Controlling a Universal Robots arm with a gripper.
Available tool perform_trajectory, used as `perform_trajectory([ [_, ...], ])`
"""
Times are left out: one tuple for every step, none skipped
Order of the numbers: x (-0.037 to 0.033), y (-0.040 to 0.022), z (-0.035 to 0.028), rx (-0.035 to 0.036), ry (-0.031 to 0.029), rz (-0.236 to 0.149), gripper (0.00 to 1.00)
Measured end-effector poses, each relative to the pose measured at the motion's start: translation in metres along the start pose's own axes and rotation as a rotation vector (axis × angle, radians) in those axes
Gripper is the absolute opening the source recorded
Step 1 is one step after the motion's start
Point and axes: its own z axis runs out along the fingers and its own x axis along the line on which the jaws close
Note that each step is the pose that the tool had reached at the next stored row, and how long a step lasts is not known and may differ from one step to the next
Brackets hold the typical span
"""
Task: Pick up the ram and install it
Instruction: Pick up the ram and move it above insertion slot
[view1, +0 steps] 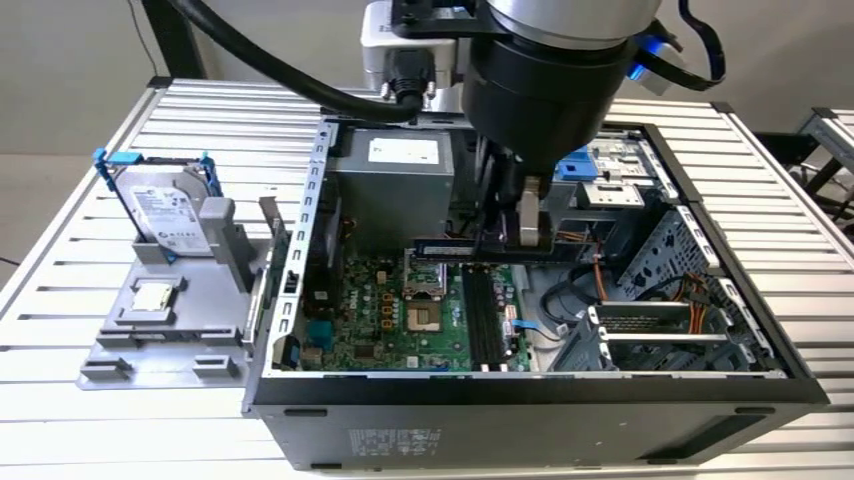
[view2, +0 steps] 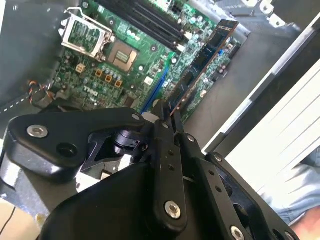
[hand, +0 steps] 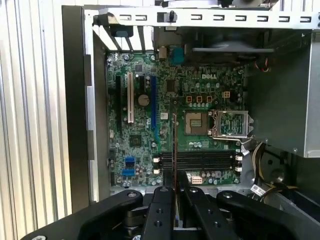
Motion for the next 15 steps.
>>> perform_trajectory([
  [-0.0001, -0.0034, 0.0, -0.0001, 0.0, 0.0, 0.0],
  [-0.0002, -0.0065, -0.0001, -0.0003, 0.0001, 0.0, 0.0],
  [-0.0003, -0.0093, 0.0, -0.0003, 0.0, 0.0, 0.0],
  [-0.0004, -0.0122, 0.0, -0.0004, 0.0, 0.0, 0.0],
  [-0.0005, -0.0151, 0.0, -0.0005, 0.0, 0.0, 0.0],
  [-0.0006, -0.0176, 0.0, -0.0006, 0.0001, 0.0, 0.0],
  [-0.0006, -0.0201, 0.0, -0.0006, 0.0, 0.0, 0.0],
  [-0.0007, -0.0224, -0.0001, -0.0006, 0.0, 0.0, 0.0],
  [-0.0008, -0.0247, -0.0001, -0.0008, 0.0001, 0.0, 0.0],
  [-0.0009, -0.0267, 0.0, -0.0008, 0.0, 0.0, 0.0],
  [-0.0009, -0.0284, -0.0001, -0.0008, 0.0001, 0.0, 0.0],
  [-0.0009, -0.0295, -0.0001, -0.0008, 0.0001, 0.0, 0.0],
  [-0.001, -0.03, -0.0001, -0.0008, 0.0001, 0.0, 0.0],
  [-0.001, -0.03, -0.0001, -0.0008, 0.0, 0.0, 0.0],
  [-0.001, -0.03, -0.0001, -0.0007, 0.0, 0.0, 0.0],
])
